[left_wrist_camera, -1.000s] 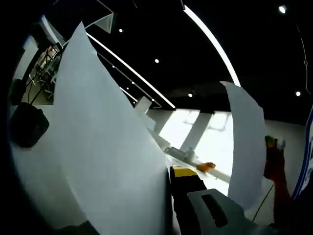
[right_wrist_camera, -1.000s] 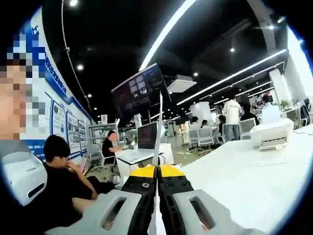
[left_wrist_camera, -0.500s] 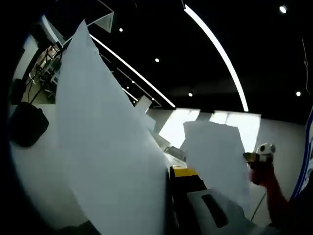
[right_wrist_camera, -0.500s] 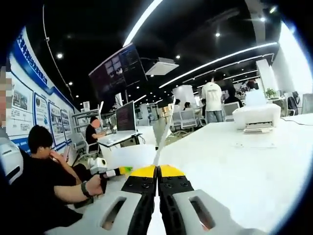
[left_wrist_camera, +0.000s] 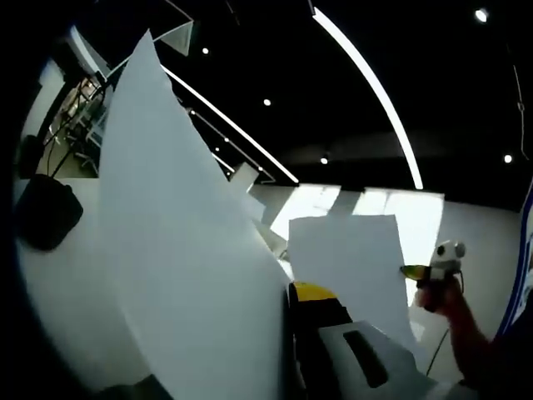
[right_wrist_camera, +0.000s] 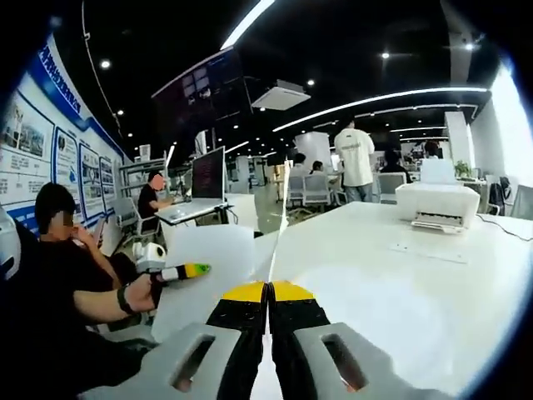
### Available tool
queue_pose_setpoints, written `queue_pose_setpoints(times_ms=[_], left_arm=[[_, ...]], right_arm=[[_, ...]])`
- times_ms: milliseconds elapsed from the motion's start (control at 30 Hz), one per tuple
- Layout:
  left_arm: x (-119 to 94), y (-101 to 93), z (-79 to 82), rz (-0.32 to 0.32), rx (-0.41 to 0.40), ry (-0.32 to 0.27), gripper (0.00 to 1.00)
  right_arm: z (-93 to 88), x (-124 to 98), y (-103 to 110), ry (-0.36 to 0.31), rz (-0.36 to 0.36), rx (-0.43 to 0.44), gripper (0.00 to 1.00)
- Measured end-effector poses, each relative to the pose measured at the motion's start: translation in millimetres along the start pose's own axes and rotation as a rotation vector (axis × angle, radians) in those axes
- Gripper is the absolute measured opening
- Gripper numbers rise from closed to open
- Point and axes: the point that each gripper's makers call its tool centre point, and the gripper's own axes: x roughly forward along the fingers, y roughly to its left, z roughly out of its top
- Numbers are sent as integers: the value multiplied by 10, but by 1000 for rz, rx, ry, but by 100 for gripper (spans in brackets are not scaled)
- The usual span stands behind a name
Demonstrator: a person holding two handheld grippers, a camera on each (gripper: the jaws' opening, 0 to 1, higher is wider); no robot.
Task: Organize the stack of printing papers by aligning and flattening the scattered papers on the table
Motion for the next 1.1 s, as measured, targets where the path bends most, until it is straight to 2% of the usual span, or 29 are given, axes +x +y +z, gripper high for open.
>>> queue_pose_setpoints(times_ms=[333,567,733,1100], left_arm=[[17,-4,-26,-4,-1,17,11],[17,-4,-12,-15,-21,12,14],[18,4,1,-18,-24,8,16],[46,20,-43,-24,-26,41,21]], right_arm=[[62,224,-40,23,40,-60,0],[26,352,-134,52,50,-99,0],[42,409,-126,44,81,-80,0],[5,556,-136,79,81,-106,0]])
